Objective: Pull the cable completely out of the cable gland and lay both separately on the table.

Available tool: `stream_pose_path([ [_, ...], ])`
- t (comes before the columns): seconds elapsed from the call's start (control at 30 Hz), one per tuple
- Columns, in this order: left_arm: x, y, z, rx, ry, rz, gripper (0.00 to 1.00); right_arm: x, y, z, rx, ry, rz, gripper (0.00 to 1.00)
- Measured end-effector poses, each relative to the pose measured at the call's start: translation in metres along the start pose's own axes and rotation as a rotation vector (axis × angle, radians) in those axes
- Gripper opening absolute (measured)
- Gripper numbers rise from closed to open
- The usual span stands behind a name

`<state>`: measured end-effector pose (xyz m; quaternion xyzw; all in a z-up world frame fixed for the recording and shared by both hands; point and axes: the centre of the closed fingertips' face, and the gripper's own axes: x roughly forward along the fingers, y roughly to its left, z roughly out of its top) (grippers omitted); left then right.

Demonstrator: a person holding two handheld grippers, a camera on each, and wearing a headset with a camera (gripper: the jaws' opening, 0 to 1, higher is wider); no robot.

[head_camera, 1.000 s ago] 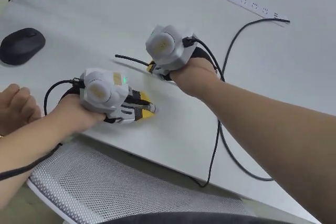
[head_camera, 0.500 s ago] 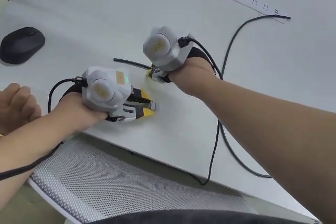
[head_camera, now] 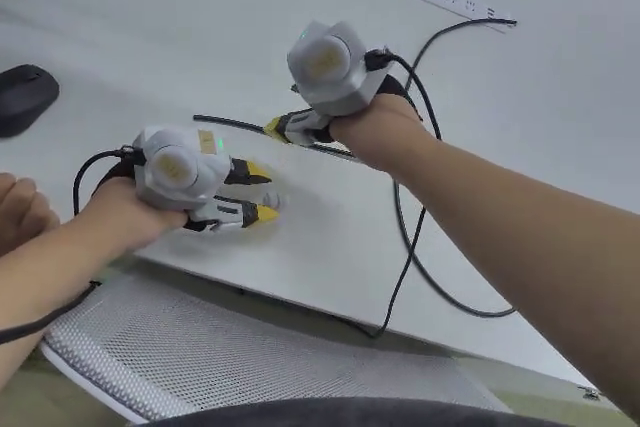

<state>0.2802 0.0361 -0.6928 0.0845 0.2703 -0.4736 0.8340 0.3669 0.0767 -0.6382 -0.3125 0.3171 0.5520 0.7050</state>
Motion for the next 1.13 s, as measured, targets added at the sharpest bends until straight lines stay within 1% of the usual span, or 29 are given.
stream_pose_path([
  [0.1, -0.004, -0.002, 0.004, -0.003, -0.003, -0.003, 0.34, -0.021, -0.003, 0.000, 0.009, -0.037, -0.015, 0.41],
  [0.17, -0.008, -0.005, 0.008, -0.007, -0.008, -0.010, 0.37, -0.036, -0.005, -0.002, 0.029, -0.061, -0.024, 0.42],
  [0.2, -0.010, -0.007, 0.010, -0.005, -0.008, -0.011, 0.38, -0.044, -0.005, -0.003, 0.038, -0.078, -0.030, 0.42],
  [0.27, -0.015, -0.009, 0.015, -0.006, -0.014, -0.011, 0.39, -0.057, -0.006, -0.008, 0.050, -0.094, -0.041, 0.43],
  [0.3, -0.018, -0.010, 0.019, -0.016, -0.022, -0.010, 0.41, -0.065, -0.005, -0.010, 0.067, -0.115, -0.041, 0.44],
  [0.33, -0.019, -0.010, 0.020, -0.020, -0.025, -0.010, 0.42, -0.068, -0.005, -0.011, 0.072, -0.120, -0.042, 0.45],
  [0.4, -0.027, -0.012, 0.028, -0.033, -0.045, -0.004, 0.45, -0.083, -0.004, -0.018, 0.088, -0.136, -0.057, 0.45],
  [0.43, -0.029, -0.012, 0.031, -0.040, -0.053, -0.004, 0.45, -0.092, -0.003, -0.021, 0.118, -0.155, -0.062, 0.46],
  [0.53, -0.037, -0.016, 0.040, -0.056, -0.071, -0.003, 0.47, -0.113, 0.002, -0.032, 0.150, -0.172, -0.086, 0.47],
  [0.57, -0.040, -0.018, 0.046, -0.068, -0.087, -0.005, 0.49, -0.121, 0.004, -0.035, 0.170, -0.190, -0.093, 0.48],
  [0.63, -0.044, -0.019, 0.054, -0.073, -0.100, -0.003, 0.51, -0.134, 0.007, -0.040, 0.195, -0.215, -0.101, 0.49],
  [0.67, -0.046, -0.020, 0.058, -0.072, -0.110, -0.002, 0.52, -0.139, 0.009, -0.043, 0.201, -0.222, -0.106, 0.50],
  [0.7, -0.048, -0.021, 0.063, -0.079, -0.119, -0.001, 0.53, -0.145, 0.010, -0.046, 0.215, -0.240, -0.113, 0.51],
  [0.77, -0.053, -0.023, 0.069, -0.095, -0.131, 0.000, 0.56, -0.154, 0.012, -0.051, 0.241, -0.269, -0.123, 0.53],
  [0.8, -0.057, -0.025, 0.075, -0.098, -0.150, 0.002, 0.56, -0.161, 0.016, -0.055, 0.260, -0.287, -0.126, 0.55],
  [0.83, -0.060, -0.026, 0.079, -0.101, -0.161, 0.004, 0.57, -0.166, 0.019, -0.058, 0.274, -0.301, -0.125, 0.55],
  [0.87, -0.065, -0.029, 0.085, -0.107, -0.185, 0.007, 0.59, -0.172, 0.024, -0.064, 0.296, -0.319, -0.122, 0.56],
  [0.9, -0.068, -0.030, 0.090, -0.111, -0.214, 0.010, 0.61, -0.175, 0.027, -0.069, 0.305, -0.319, -0.124, 0.58],
  [0.93, -0.072, -0.031, 0.091, -0.119, -0.220, 0.014, 0.63, -0.179, 0.032, -0.078, 0.319, -0.318, -0.128, 0.59],
  [0.97, -0.074, -0.033, 0.091, -0.123, -0.216, 0.015, 0.64, -0.180, 0.034, -0.080, 0.325, -0.319, -0.129, 0.59],
  [1.03, -0.079, -0.035, 0.092, -0.125, -0.219, 0.015, 0.64, -0.187, 0.043, -0.092, 0.365, -0.331, -0.129, 0.60],
  [1.1, -0.084, -0.038, 0.091, -0.124, -0.215, 0.024, 0.65, -0.193, 0.051, -0.101, 0.391, -0.348, -0.129, 0.63],
  [1.13, -0.086, -0.039, 0.090, -0.128, -0.212, 0.030, 0.66, -0.196, 0.055, -0.104, 0.411, -0.366, -0.134, 0.64],
])
